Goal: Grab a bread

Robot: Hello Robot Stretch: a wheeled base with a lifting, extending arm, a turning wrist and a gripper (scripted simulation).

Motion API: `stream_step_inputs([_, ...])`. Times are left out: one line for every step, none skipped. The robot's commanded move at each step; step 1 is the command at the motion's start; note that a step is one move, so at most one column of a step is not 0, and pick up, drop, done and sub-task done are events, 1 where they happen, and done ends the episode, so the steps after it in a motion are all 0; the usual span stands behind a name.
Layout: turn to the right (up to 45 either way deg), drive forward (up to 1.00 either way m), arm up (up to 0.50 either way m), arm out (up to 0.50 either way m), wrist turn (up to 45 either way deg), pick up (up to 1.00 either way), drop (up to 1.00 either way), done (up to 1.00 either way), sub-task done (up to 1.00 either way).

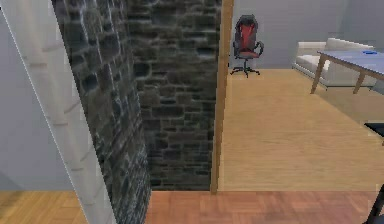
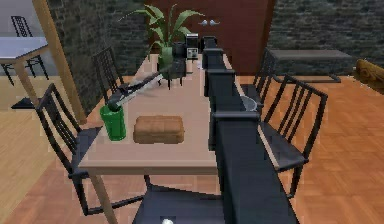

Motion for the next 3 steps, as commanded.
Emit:
stream_step_inputs([0.0,0.0,0.0,0.0,45.0,0.0,0.0,0.0,0.0])
stream_step_inputs([0.0,0.0,0.0,0.0,36.0,0.0,0.0,0.0,0.0])
stream_step_inputs([0.0,0.0,-0.3,0.0,0.0,0.0,0.0,0.0,0.0])
